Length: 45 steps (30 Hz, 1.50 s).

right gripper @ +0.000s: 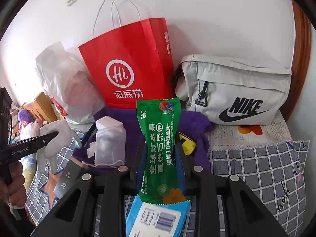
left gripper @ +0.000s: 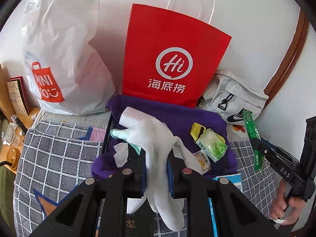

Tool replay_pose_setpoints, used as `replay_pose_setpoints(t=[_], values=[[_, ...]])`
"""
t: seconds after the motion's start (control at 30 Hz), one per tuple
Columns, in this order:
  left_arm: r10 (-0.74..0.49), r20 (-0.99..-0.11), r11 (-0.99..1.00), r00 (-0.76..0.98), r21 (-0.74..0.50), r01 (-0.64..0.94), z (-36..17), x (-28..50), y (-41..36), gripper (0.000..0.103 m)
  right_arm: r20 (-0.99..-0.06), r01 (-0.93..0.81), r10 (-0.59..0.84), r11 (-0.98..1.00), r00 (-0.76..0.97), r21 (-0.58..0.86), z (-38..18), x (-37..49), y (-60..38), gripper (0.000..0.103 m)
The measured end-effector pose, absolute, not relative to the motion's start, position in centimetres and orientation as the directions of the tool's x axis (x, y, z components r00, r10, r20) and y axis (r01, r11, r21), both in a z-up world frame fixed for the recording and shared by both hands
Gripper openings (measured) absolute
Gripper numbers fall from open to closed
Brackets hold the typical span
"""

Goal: Organize soft objects
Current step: 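Carry the glove and cloth with the left tool while the right tool carries the bar to the towel, then open the left tool to drop the glove on the towel while the right tool releases the bar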

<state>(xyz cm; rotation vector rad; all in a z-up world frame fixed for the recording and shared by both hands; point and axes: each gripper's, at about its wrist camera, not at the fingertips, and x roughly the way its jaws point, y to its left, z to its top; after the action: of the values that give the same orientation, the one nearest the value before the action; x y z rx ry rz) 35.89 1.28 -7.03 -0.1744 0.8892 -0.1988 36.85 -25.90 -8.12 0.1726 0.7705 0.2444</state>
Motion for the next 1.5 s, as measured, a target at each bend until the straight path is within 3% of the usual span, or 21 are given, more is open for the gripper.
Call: replay_pose_setpoints(t=[1.17, 1.27, 1.33, 1.4, 1.5], values=[[-0.307, -0.826, 0.951, 0.474, -0.292, 0.106, -15.1, 44.9, -2.4, 0.018, -0.777, -0.183, 0.304, 0.953, 0.551, 0.244, -16.0, 46.0, -24.0, 0.034], [-0.313, -0.825, 0.948, 0.471, -0.303, 0.099, -15.1, 45.0, -2.1, 0.026, -0.772, -0.203, 0.316, 0.948, 0.551, 0.243, -15.8, 45.9, -23.6, 0.04], [-0.32, -0.827, 0.945, 0.463, -0.316, 0.09, -15.1, 45.1, -1.8, 0.046, -0.764, -0.205, 0.32, 0.947, 0.56, 0.246, -15.6, 45.8, -23.6, 0.051], [-0.316, -0.825, 0.945, 0.469, -0.317, 0.079, -14.8, 45.0, -1.5, 0.061, -0.756, -0.21, 0.316, 0.948, 0.573, 0.237, -15.2, 45.6, -23.5, 0.058], [-0.296, -0.823, 0.951, 0.484, -0.299, 0.073, -14.3, 44.7, -1.4, 0.062, -0.75, -0.21, 0.308, 0.951, 0.584, 0.227, -14.7, 45.4, -23.5, 0.063]])
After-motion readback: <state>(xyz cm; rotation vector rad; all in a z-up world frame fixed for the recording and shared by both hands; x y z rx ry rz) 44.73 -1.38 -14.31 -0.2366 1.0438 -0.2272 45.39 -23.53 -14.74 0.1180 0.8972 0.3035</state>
